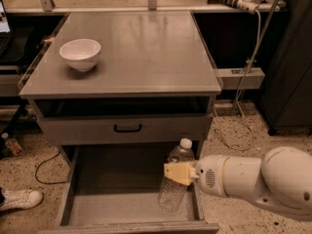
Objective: Place water bottle into middle drawer
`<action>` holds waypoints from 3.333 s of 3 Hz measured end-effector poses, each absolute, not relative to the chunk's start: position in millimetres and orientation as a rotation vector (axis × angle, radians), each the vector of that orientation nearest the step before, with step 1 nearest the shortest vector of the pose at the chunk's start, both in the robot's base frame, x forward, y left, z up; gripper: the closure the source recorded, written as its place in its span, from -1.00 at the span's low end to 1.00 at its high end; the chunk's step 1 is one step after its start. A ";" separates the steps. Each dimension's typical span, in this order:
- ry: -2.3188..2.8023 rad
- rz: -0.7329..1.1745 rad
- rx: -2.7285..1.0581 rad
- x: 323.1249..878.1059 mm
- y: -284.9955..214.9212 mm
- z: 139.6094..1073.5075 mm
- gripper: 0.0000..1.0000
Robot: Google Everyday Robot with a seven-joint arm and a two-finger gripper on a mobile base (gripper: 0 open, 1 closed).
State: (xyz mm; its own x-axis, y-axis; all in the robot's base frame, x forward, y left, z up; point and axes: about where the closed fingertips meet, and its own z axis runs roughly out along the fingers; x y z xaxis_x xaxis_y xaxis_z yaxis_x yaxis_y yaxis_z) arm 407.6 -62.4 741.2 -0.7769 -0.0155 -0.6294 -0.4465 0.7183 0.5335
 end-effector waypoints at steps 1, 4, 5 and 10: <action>2.256 0.984 -0.245 439.8 -22.7 666.1 1.00; 2.236 0.997 -0.189 433.4 2.2 631.3 1.00; 2.193 0.945 -0.141 449.0 9.8 614.1 1.00; 2.174 0.827 -0.118 484.0 66.7 519.2 1.00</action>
Offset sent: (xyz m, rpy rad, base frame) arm 0.0493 0.0578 -0.1079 0.1175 -0.0249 -0.0744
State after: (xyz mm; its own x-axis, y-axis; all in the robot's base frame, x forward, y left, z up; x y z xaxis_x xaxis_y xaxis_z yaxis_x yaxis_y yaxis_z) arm 484.0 66.7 519.2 -0.6833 0.1780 -0.7081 -0.3376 0.7829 0.5226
